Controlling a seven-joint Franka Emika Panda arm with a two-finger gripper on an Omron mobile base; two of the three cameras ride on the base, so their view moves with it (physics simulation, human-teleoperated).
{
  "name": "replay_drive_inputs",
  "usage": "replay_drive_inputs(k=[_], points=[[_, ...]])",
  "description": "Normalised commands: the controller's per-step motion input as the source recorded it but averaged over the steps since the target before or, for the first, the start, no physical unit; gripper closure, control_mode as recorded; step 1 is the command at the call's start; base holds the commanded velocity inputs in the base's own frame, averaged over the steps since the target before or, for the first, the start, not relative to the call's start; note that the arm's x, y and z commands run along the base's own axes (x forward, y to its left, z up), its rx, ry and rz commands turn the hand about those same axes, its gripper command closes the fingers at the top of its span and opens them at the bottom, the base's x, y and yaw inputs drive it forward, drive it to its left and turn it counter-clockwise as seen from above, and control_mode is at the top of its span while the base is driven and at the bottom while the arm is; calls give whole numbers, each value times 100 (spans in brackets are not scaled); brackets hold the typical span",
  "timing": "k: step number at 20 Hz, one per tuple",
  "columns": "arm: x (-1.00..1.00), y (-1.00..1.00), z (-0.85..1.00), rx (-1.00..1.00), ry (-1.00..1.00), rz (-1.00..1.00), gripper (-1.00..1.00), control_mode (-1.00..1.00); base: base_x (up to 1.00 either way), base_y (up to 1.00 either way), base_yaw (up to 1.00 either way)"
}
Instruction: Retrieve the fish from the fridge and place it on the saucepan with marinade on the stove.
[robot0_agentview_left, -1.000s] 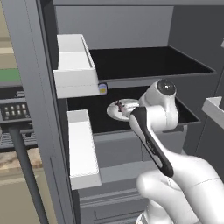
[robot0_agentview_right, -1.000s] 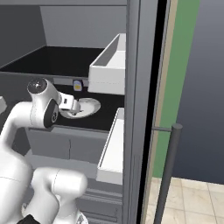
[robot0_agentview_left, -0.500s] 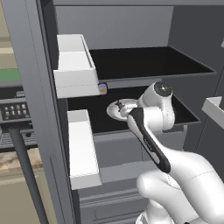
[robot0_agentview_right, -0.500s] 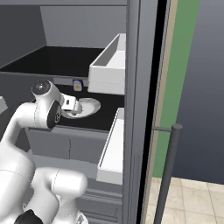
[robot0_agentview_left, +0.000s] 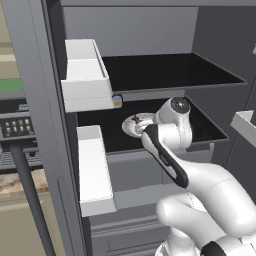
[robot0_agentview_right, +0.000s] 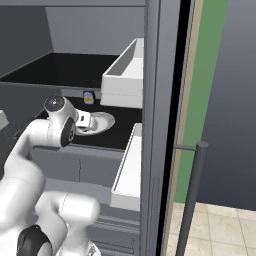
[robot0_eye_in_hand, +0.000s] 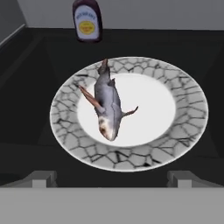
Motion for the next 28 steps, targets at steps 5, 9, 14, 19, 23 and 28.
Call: replay_drive_inputs(k=[5, 9, 14, 19, 23, 28], points=[[32, 0, -1, 0, 0, 0, -100, -100, 0, 0, 0], [26, 0, -1, 0, 4, 0, -100, -100, 0, 0, 0], [23, 1, -13, 0, 8, 0, -100, -100, 0, 0, 0], [23, 3, -19, 0, 14, 0, -100, -100, 0, 0, 0], [26, 5, -18, 0, 11, 0, -100, -100, 0, 0, 0], [28, 7, -11, 0, 2, 0, -100, -100, 0, 0, 0]])
